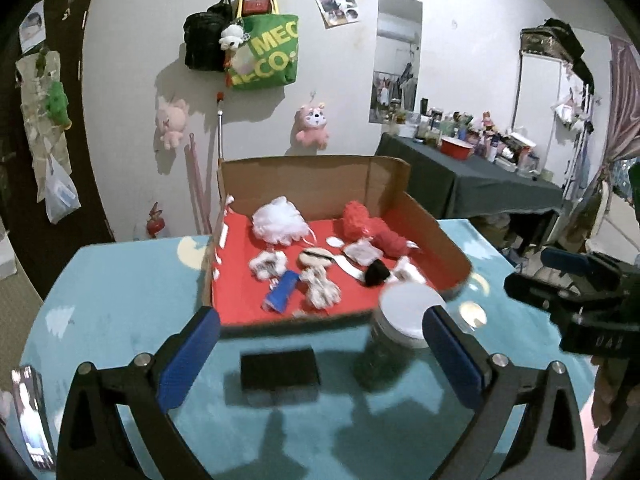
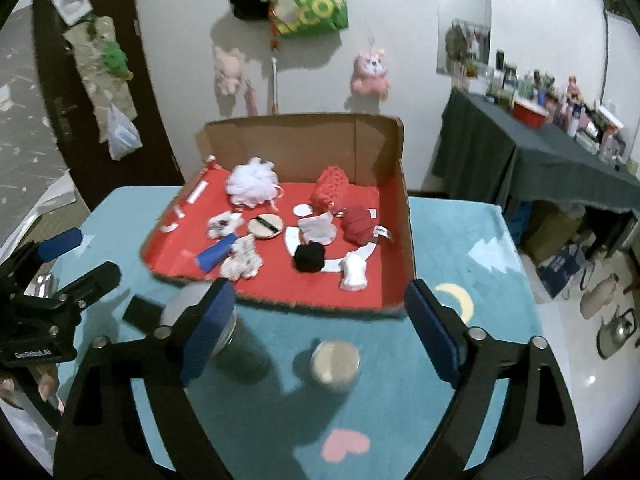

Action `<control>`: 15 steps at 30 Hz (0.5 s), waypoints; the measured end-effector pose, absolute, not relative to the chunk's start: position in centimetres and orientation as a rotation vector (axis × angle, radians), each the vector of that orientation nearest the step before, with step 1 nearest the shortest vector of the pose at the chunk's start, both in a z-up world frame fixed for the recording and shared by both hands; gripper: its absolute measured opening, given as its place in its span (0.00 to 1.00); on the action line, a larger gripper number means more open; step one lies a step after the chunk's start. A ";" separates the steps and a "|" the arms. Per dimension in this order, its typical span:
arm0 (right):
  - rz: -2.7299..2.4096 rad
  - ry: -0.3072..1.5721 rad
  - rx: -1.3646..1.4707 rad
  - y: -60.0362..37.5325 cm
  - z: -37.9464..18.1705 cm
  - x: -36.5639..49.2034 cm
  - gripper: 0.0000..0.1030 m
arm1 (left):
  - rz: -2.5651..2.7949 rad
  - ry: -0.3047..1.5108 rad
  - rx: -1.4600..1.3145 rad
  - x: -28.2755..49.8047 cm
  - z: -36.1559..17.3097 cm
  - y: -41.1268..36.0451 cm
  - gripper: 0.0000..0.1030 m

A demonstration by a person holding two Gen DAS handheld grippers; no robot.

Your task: Organize soft objects

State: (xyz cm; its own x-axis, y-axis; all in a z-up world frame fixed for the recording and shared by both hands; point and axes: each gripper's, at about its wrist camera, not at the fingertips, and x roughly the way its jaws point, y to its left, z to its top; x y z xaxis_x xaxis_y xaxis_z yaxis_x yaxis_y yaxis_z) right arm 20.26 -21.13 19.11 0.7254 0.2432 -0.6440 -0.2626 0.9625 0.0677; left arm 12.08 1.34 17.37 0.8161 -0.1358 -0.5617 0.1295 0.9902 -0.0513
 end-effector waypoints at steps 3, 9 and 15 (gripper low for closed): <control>0.277 0.666 -0.064 -20.9 18.8 16.7 0.89 | -0.141 0.599 -0.028 10.0 16.1 1.1 1.00; 0.228 0.629 -0.102 -20.8 15.1 12.1 0.94 | -0.100 0.636 -0.047 8.0 12.1 0.4 1.00; 0.220 0.711 -0.041 -21.5 10.2 11.5 0.94 | -0.094 0.729 -0.039 8.3 7.6 -0.3 1.00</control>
